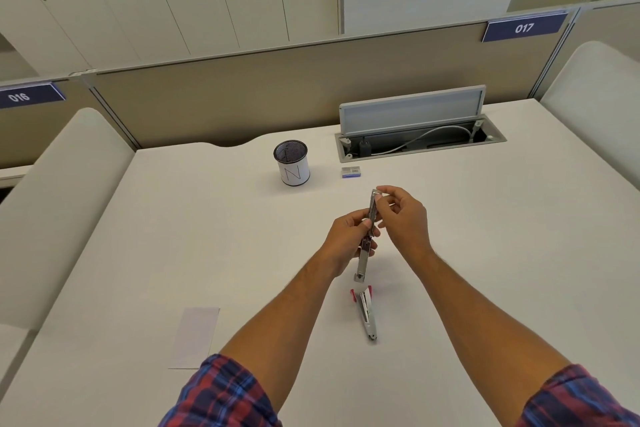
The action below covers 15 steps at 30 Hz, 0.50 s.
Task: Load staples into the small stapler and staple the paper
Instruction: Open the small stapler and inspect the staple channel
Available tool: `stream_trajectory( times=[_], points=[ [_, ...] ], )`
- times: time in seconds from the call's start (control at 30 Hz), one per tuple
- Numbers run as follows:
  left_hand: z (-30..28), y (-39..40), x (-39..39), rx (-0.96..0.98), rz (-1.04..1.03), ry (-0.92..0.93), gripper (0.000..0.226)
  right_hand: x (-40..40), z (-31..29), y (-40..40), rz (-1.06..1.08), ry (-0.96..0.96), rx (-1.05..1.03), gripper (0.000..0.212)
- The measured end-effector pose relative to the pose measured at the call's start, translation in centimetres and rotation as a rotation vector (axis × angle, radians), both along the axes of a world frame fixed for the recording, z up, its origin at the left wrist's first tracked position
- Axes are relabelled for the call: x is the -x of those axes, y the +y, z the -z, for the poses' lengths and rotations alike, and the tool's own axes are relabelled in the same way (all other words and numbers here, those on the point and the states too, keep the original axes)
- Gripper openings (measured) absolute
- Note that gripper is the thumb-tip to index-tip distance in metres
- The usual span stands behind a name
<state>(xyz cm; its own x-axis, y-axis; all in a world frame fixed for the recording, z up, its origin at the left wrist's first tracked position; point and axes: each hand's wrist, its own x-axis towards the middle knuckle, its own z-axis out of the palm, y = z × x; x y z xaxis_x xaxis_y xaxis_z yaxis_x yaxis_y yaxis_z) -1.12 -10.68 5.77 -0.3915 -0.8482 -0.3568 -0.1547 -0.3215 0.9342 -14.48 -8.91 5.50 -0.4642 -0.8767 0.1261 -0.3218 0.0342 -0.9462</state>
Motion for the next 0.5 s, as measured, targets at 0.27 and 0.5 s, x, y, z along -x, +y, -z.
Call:
stream_trajectory(
  times=[0.27, 0.5],
  points=[
    [-0.1, 0.0, -0.3, 0.072, -0.011, -0.001, 0.032, 0.2, -0.8, -0.5, -0.048, -0.104, -0.067, 0.017],
    [-0.6, 0.0, -0.6, 0.029, -0.018, 0.054, 0.028, 0.7, -1.1, -0.6, -0.157, -0.011, -0.106, 0.04]
  ],
)
